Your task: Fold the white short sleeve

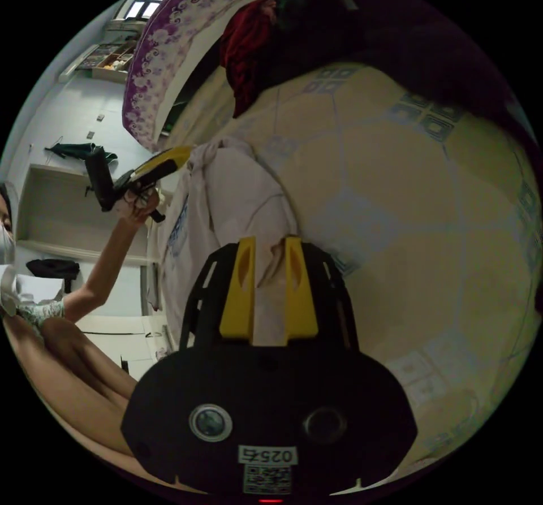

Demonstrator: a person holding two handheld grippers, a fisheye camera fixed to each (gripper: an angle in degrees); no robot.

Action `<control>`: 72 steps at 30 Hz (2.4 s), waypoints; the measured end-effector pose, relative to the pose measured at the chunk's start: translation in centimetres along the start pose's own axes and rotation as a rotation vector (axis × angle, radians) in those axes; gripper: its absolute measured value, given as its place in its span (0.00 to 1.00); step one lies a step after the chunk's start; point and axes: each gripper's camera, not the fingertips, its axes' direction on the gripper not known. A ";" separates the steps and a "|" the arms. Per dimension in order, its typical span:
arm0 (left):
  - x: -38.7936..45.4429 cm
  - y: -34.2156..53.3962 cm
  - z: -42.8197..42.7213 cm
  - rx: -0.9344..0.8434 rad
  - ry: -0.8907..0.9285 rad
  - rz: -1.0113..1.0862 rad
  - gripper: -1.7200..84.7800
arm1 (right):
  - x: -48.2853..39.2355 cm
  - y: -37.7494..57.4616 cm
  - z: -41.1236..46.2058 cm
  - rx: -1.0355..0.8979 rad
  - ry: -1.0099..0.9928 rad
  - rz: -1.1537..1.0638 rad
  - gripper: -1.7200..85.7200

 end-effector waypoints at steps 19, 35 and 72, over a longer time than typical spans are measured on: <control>-5.8 20.8 -2.8 0.049 -0.322 -0.686 0.04 | -51.0 -18.9 7.5 0.406 0.858 -1.603 0.01; 6.0 42.3 -19.7 0.311 -0.384 -0.913 0.09 | -65.0 -5.2 47.0 -0.761 0.080 -1.691 0.13; 4.2 49.1 -27.6 0.654 -0.318 -1.181 0.01 | -35.4 -18.2 28.2 -0.225 0.347 -1.145 0.01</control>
